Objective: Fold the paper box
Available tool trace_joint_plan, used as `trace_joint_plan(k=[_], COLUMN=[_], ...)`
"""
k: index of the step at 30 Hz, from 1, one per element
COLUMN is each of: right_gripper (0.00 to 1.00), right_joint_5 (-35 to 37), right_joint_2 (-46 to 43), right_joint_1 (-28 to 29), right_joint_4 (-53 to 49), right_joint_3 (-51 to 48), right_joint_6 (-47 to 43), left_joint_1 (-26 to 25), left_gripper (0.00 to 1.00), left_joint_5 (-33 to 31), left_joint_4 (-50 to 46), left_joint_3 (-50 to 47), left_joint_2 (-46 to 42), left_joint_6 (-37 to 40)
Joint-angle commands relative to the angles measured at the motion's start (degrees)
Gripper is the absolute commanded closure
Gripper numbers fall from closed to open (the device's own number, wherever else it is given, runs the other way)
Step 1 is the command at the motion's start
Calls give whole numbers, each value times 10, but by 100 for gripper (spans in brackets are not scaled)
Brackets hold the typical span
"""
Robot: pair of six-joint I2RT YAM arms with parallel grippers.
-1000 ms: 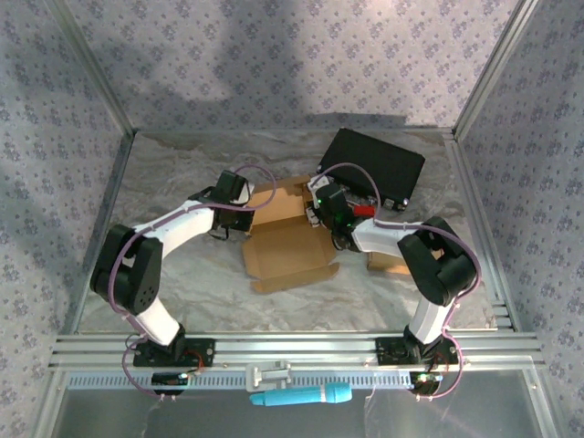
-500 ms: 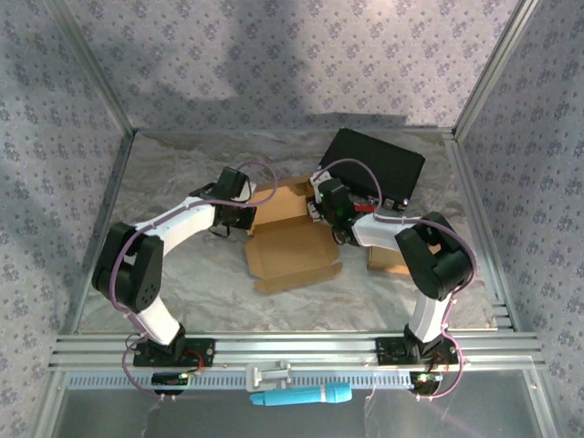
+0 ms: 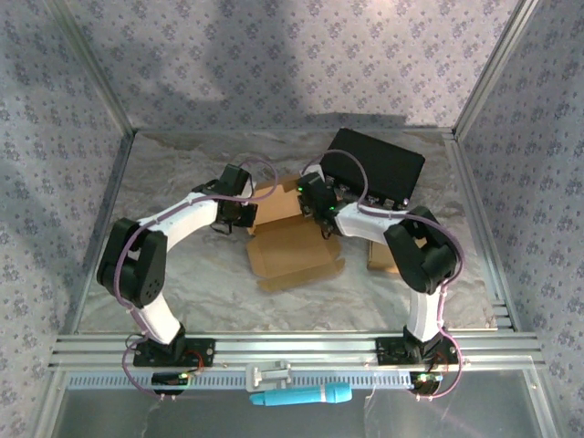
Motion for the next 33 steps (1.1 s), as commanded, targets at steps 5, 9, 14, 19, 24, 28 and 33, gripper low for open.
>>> trace_joint_plan(k=[5, 9, 14, 19, 24, 28, 33], right_gripper=[100, 100, 100, 100, 100, 100, 100], right_joint_5=[148, 131, 86, 56, 49, 48, 43], right_joint_2=[36, 21, 2, -11, -18, -15, -13], right_joint_1=[35, 38, 36, 28, 27, 33, 38], right_joint_4=[-232, -259, -273, -313, -332, -336, -335], right_joint_3=[91, 90, 76, 73, 80, 88, 83], right_joint_6=[138, 163, 169, 198, 204, 199, 197], left_joint_1=[-7, -6, -3, -2, -2, -1, 2], left_gripper=[100, 99, 84, 74, 76, 78, 75], left_joint_5=[7, 15, 45, 70, 74, 56, 43], left_joint_4=[-35, -35, -19, -1, 10, 17, 36], left_joint_3=[23, 31, 30, 32, 36, 39, 39], left_joint_2=[10, 16, 23, 38, 48, 51, 45], left_joint_6=[-18, -27, -42, -45, -48, -48, -38])
